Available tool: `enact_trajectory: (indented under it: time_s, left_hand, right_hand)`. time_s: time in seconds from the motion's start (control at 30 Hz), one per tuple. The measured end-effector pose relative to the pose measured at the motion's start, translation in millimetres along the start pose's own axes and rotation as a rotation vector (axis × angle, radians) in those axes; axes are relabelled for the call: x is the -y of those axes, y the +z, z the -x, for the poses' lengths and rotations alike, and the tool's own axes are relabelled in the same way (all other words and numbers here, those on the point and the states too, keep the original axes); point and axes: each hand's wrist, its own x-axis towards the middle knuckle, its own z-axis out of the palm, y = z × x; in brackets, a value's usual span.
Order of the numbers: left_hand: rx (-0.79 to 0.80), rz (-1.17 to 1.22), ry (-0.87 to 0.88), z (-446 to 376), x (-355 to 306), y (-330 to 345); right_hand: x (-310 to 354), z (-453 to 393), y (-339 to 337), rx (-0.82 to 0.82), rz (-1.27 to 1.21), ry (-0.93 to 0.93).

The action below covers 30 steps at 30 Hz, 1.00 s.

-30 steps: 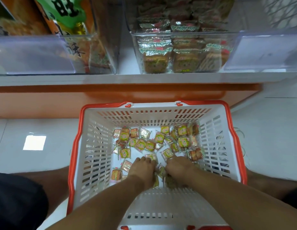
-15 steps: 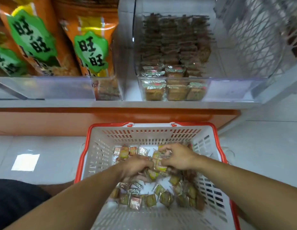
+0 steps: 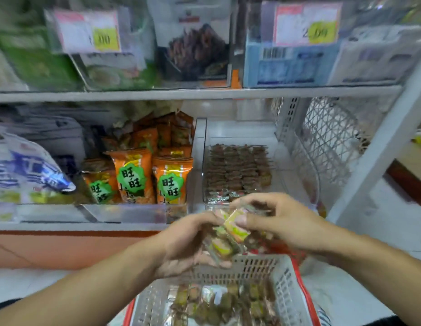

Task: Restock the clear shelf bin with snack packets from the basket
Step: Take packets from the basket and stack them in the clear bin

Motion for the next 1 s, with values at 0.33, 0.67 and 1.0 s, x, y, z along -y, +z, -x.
enact_trajectory:
  time_s: [0.33,0.67,1.0]
  left_hand:
    - [-0.153,0.082,0.235,-18.7,-23.3,26.3]
    - [-0.187,0.005,0.287,-24.0,-22.9,25.1]
    - [-0.184,0.033,0.296,-24.3,-26.2,20.8]
  right_hand:
    - [12.7,-27.6,-6.2,-0.290,-0.619,0.134]
    - [3.1,-35.5,6.6,-0.318,-0.782,0.057]
    - [7.3,-31.5,-5.4,-0.246,-0.620,0.121]
